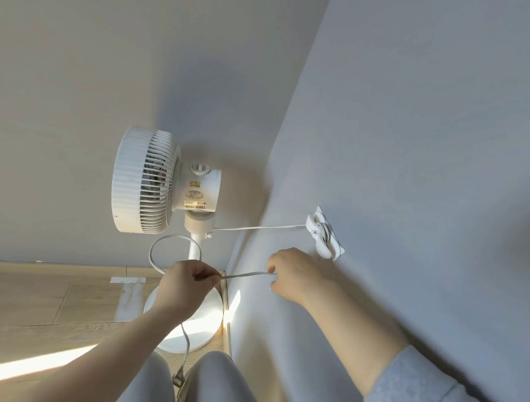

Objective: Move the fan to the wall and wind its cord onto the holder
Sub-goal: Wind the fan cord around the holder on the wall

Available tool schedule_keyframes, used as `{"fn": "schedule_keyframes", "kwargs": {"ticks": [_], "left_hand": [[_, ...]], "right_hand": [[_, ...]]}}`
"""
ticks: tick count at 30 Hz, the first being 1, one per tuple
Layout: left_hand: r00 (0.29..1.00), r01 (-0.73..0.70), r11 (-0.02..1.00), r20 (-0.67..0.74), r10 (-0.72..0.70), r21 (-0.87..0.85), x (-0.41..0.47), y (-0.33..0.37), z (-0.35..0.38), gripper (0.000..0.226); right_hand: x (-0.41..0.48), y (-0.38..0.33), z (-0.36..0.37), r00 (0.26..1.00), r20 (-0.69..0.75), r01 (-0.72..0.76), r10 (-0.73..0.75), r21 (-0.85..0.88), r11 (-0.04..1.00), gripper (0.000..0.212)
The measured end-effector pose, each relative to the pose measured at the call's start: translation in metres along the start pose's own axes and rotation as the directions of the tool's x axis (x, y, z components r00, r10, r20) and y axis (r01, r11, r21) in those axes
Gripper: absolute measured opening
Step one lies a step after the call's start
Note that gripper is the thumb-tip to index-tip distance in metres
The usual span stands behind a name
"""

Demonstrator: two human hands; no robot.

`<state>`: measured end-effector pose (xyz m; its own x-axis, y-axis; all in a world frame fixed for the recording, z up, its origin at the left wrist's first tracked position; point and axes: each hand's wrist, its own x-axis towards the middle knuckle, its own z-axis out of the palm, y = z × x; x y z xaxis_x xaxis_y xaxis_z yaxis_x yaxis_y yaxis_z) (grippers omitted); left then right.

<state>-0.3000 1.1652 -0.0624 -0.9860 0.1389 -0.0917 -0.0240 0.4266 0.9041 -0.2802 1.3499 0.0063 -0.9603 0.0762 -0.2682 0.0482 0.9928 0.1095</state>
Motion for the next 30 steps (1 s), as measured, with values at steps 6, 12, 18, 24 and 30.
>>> {"fn": "schedule_keyframes", "kwargs": {"ticks": [6,12,18,24,30], "left_hand": [[1.000,0.022,0.990,0.019,-0.019,-0.136,0.014,-0.002,0.000,0.007],[1.000,0.001,0.953,0.021,0.005,-0.303,0.025,-0.008,-0.009,0.012],[0.999,0.025,0.969,0.037,-0.017,-0.246,0.034,-0.017,-0.009,0.023],[0.998,-0.022,0.984,0.050,0.032,-0.178,0.036,-0.016,-0.008,0.023],[0.997,-0.082,0.959,-0.010,0.082,-0.271,0.035,-0.023,-0.012,0.022]], "right_hand": [[0.043,-0.004,-0.007,0.996,0.072,0.042,-0.043,0.021,0.999,0.020],[0.070,0.009,-0.035,0.996,0.047,-0.086,0.081,0.124,0.989,0.028],[0.093,0.022,-0.063,0.987,0.042,-0.158,0.152,0.252,0.955,0.041],[0.111,0.038,-0.096,0.927,0.231,-0.352,0.296,0.260,0.899,0.043],[0.111,0.042,-0.108,0.895,0.223,-0.434,0.387,0.225,0.872,0.037]]}}
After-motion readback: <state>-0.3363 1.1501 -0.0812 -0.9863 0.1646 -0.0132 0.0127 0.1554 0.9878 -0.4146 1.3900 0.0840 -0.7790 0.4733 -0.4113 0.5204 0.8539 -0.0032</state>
